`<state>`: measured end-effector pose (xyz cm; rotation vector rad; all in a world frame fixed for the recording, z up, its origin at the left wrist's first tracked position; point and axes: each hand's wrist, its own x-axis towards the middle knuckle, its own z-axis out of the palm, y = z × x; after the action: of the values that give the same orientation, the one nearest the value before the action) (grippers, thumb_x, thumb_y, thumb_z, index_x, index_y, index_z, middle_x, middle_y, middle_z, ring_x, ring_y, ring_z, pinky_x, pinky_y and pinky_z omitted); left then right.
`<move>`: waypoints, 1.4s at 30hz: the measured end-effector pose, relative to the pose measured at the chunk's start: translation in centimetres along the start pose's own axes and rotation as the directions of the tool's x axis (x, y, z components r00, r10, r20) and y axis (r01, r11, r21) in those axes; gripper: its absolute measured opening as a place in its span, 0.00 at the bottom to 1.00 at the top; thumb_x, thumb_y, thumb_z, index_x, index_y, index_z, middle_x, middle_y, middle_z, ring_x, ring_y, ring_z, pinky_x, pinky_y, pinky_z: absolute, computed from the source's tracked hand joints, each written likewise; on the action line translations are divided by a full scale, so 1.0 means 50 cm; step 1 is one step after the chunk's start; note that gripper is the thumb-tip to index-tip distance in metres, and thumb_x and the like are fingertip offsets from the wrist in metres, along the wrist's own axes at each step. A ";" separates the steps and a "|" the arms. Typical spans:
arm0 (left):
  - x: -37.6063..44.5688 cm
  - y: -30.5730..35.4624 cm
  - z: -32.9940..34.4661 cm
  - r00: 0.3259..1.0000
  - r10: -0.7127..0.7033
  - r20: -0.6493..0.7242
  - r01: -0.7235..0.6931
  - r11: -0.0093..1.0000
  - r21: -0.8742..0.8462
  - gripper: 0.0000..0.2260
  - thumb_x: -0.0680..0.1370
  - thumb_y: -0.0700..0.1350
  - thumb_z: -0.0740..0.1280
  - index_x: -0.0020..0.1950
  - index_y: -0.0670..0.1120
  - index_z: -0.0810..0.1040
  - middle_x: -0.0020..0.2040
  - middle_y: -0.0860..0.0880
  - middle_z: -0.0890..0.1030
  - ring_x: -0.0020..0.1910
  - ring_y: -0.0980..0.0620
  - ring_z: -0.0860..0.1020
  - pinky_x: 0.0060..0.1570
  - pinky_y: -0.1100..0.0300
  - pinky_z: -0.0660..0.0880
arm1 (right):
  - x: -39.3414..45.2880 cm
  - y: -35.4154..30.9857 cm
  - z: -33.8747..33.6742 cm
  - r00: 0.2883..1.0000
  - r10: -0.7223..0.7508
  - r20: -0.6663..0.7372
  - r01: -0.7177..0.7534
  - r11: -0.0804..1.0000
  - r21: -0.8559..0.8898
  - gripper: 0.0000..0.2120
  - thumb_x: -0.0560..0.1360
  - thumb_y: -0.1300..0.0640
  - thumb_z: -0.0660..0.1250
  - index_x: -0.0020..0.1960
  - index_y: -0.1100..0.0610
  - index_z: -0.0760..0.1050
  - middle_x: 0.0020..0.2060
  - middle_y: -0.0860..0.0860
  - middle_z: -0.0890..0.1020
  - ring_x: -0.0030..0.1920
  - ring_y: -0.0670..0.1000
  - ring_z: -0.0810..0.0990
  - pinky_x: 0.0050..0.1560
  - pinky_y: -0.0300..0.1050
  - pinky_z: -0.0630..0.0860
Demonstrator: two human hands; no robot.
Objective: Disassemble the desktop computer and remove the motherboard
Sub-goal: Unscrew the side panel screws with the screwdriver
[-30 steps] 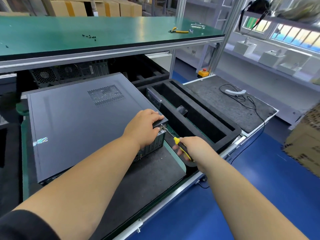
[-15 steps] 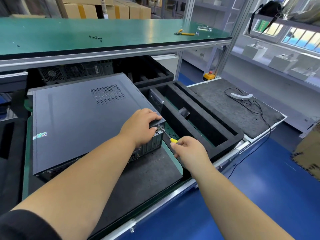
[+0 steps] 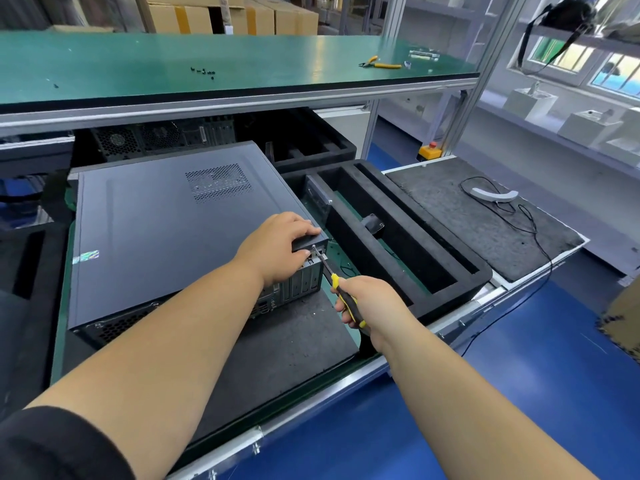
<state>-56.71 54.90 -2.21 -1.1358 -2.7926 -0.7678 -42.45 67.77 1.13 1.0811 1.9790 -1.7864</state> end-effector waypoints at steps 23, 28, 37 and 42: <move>0.001 -0.004 0.003 1.000 0.015 -0.022 -0.015 1.000 0.008 0.20 0.75 0.47 0.68 0.66 0.60 0.74 0.62 0.58 0.73 0.64 0.55 0.69 0.57 0.60 0.68 | 0.022 0.043 -0.011 0.970 -0.236 0.050 0.240 0.968 -0.070 0.11 0.78 0.50 0.66 0.51 0.59 0.75 0.40 0.53 0.79 0.34 0.49 0.76 0.34 0.42 0.73; 0.000 -0.003 0.002 1.000 0.017 -0.025 -0.017 1.000 0.005 0.20 0.75 0.47 0.68 0.65 0.60 0.74 0.62 0.58 0.73 0.63 0.55 0.69 0.56 0.61 0.67 | 0.032 0.045 -0.002 0.972 -0.236 0.016 0.237 0.970 -0.051 0.10 0.76 0.52 0.69 0.45 0.56 0.70 0.35 0.52 0.72 0.32 0.48 0.67 0.36 0.45 0.68; 0.000 0.000 0.001 0.999 0.012 -0.032 -0.013 1.000 -0.016 0.19 0.74 0.48 0.67 0.64 0.60 0.75 0.61 0.58 0.74 0.62 0.56 0.69 0.57 0.56 0.72 | 0.024 0.026 -0.008 0.994 -0.038 0.103 0.024 0.991 0.134 0.15 0.81 0.53 0.59 0.42 0.60 0.77 0.31 0.53 0.77 0.29 0.47 0.72 0.30 0.39 0.68; 0.000 0.002 0.000 0.999 0.013 -0.040 -0.014 1.000 -0.020 0.18 0.75 0.47 0.66 0.64 0.59 0.76 0.60 0.58 0.74 0.61 0.56 0.70 0.55 0.59 0.70 | 0.027 0.043 -0.013 0.985 -0.165 0.056 0.163 0.986 0.048 0.08 0.79 0.53 0.66 0.49 0.59 0.75 0.34 0.52 0.79 0.27 0.47 0.74 0.29 0.40 0.72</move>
<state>-56.64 54.98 -2.18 -1.1282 -2.7485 -0.8102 -41.77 68.75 -1.18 0.8884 2.0557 -1.9283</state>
